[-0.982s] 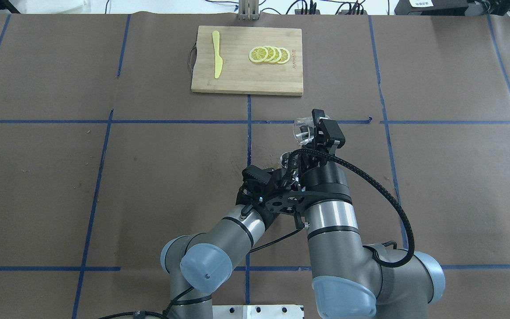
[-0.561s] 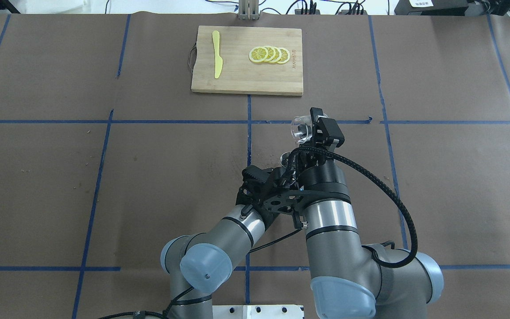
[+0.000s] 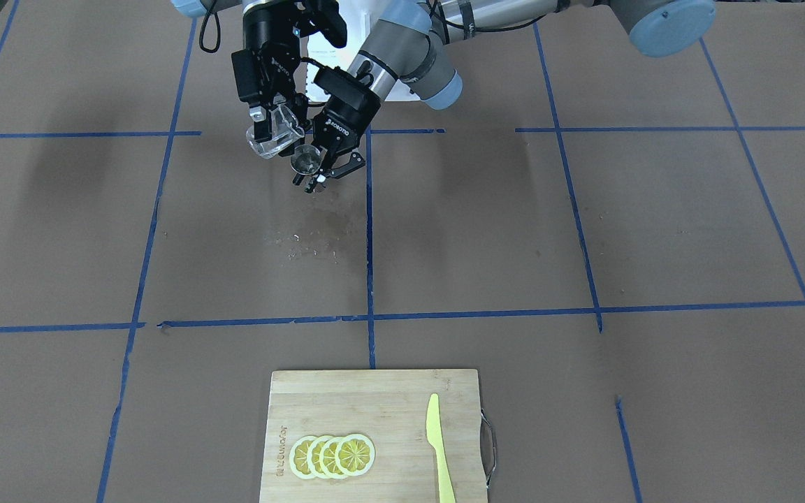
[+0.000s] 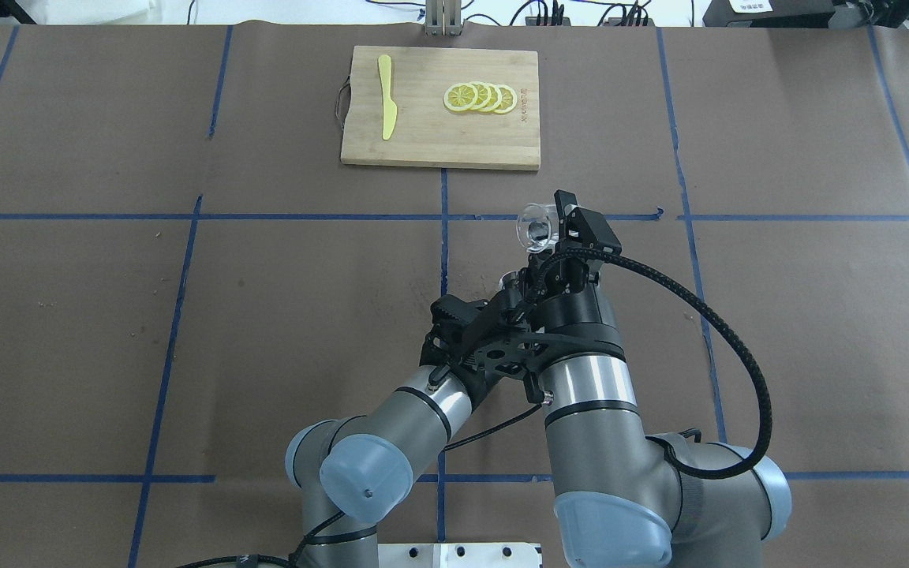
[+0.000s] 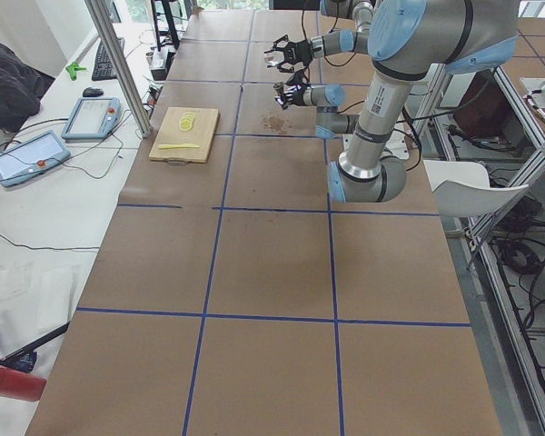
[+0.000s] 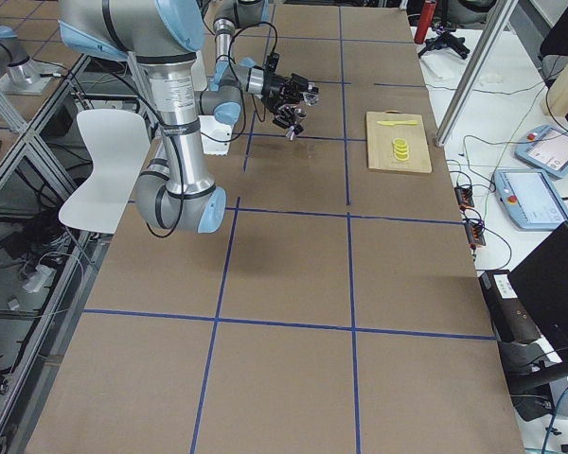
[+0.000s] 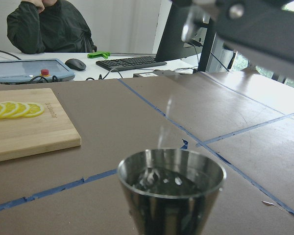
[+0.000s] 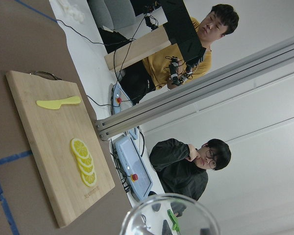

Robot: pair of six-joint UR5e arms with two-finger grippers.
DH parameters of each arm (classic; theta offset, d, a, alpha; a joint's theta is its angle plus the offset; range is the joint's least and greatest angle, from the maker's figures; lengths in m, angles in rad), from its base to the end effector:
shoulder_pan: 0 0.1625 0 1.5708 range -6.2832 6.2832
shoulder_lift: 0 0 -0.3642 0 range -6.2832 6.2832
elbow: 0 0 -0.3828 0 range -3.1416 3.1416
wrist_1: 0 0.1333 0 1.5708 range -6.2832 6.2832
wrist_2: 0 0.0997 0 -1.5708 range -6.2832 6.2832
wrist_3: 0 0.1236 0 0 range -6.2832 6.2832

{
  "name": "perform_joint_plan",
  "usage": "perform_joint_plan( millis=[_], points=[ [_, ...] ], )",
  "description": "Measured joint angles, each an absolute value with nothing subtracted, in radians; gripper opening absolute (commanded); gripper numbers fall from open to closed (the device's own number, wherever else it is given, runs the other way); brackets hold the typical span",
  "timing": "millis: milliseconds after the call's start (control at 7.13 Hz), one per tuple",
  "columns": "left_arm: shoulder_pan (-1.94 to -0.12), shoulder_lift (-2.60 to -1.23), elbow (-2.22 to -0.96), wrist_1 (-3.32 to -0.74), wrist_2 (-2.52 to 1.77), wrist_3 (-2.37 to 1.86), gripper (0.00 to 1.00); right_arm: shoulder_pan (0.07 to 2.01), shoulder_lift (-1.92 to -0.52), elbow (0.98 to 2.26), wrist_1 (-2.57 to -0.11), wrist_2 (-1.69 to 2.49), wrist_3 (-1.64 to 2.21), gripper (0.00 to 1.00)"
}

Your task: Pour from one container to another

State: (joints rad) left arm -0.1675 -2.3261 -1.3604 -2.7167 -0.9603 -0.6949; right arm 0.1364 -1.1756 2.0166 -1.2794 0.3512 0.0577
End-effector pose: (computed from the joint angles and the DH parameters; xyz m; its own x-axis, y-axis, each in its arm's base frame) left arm 0.6223 -0.3123 0.1181 0.4604 0.5605 -0.6884 0.5375 0.4412 0.7186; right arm -0.4379 -0.3118 0.1411 0.9118 -0.2215 -0.3457 0.3686 0.0706 0.9269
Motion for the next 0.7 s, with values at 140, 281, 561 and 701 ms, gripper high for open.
perform_joint_plan(
  millis=[140, 281, 561, 701],
  points=[
    [-0.167, -2.325, -1.361, -2.717, -0.96, -0.695, 0.0, 0.136, -1.174, 2.017, -1.279, 0.353, 0.122, 0.0],
    [-0.167, -2.323, -1.363, -2.717, -0.96, -0.695, 0.0, 0.137, -1.172, 2.019, -1.279, 0.357, 0.192, 0.0],
    [-0.167, -2.318, -1.366, -2.72, -0.959, -0.696, 0.0, 0.144, -1.171, 2.041, -1.278, 0.371, 0.283, 0.0],
    [-0.167, -2.313, -1.371, -2.726, -0.958, -0.696, 0.0, 0.15, -1.171, 2.049, -1.278, 0.373, 0.33, 0.0]
  ],
)
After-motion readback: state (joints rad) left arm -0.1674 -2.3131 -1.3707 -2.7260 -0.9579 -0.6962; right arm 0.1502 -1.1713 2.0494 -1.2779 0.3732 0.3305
